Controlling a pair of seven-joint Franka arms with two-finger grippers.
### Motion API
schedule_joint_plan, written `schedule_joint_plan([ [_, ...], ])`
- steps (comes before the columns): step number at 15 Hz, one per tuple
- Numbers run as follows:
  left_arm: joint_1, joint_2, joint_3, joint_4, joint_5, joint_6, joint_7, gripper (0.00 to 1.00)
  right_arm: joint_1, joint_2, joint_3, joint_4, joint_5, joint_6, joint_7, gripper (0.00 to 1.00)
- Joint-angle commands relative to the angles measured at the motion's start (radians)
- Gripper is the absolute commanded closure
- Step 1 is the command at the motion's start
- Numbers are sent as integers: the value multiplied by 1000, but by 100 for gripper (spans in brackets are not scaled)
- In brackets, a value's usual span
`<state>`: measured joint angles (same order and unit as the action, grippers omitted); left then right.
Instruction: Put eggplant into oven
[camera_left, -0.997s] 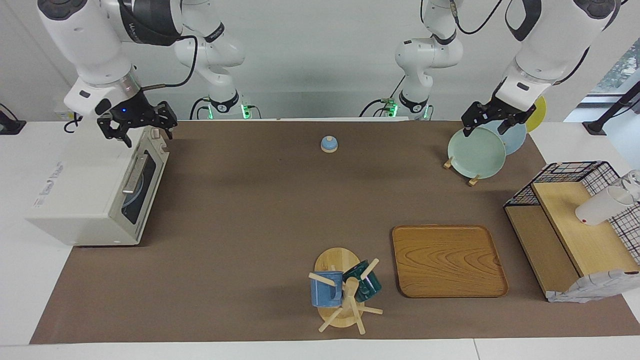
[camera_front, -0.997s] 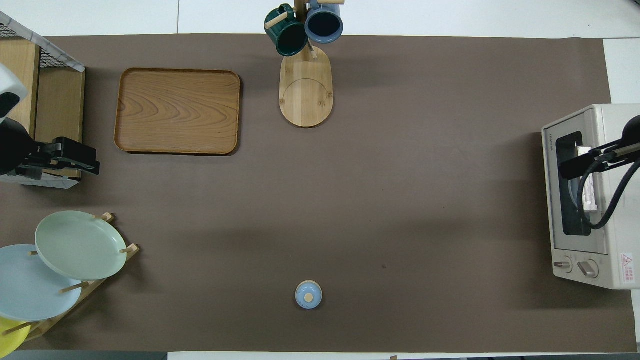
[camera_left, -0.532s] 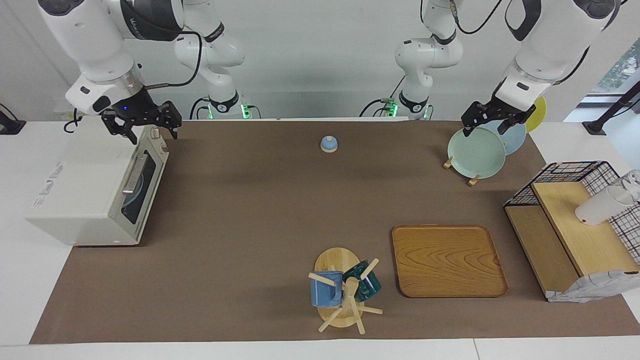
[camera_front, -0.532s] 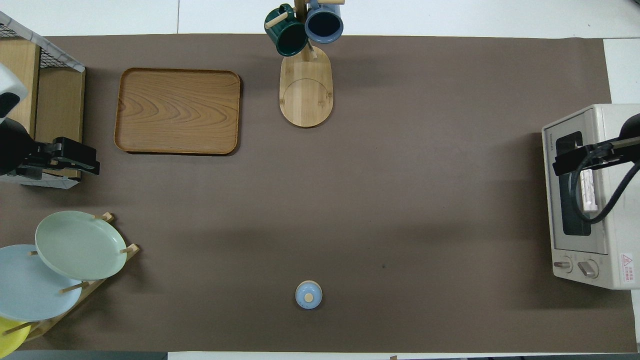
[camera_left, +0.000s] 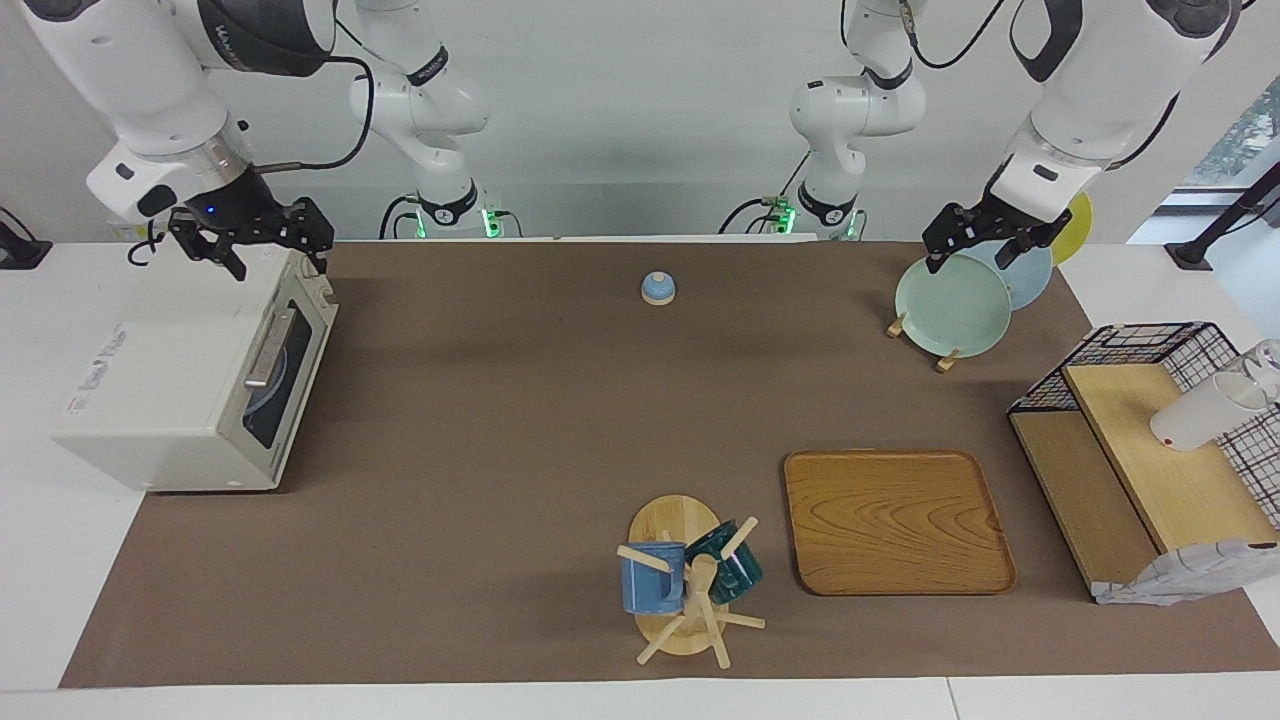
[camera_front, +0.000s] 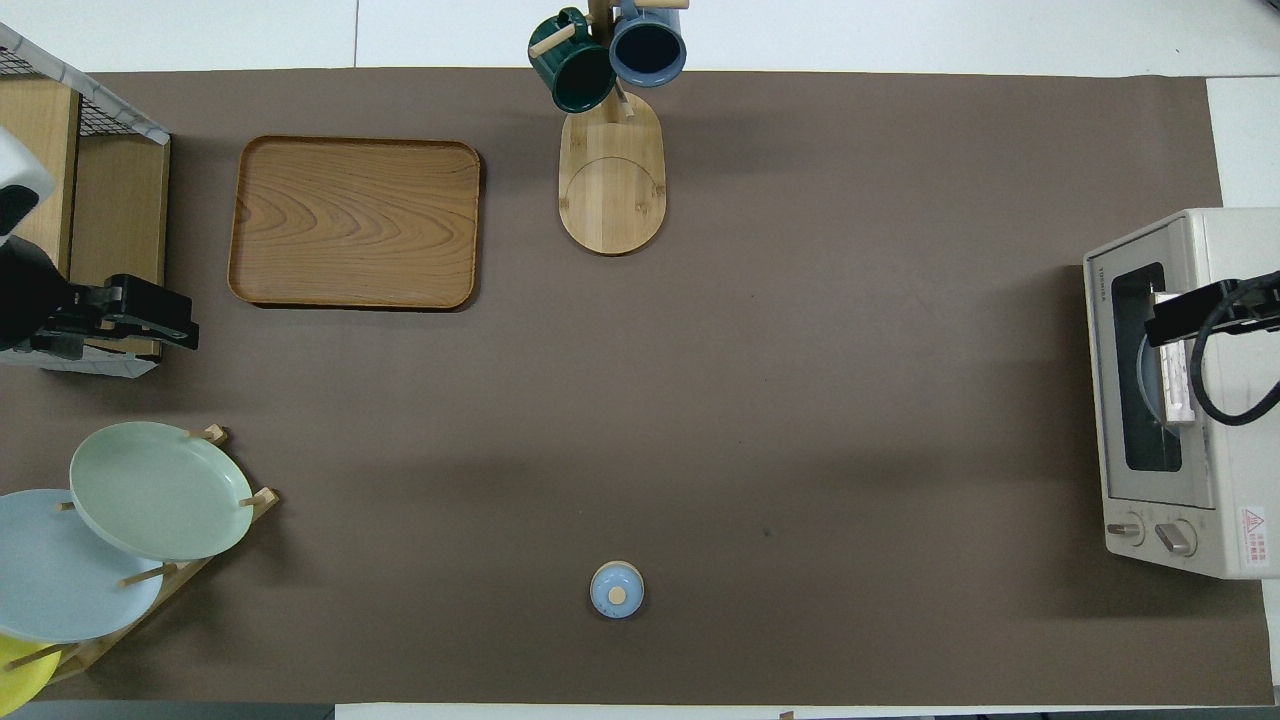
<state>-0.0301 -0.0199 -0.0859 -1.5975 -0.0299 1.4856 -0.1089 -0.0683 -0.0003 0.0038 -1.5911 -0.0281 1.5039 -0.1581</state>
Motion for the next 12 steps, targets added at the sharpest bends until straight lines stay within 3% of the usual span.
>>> schedule_joint_plan([
  [1, 15, -6, -6, -7, -7, 7, 12, 0, 19, 29, -8, 34, 13, -25, 29, 0],
  [3, 16, -6, -6, -7, -7, 7, 12, 0, 18, 45, -22, 95, 19, -74, 83, 0],
  [12, 16, -6, -6, -7, -7, 7, 12, 0, 15, 46, -31, 106, 7, -42, 134, 0],
])
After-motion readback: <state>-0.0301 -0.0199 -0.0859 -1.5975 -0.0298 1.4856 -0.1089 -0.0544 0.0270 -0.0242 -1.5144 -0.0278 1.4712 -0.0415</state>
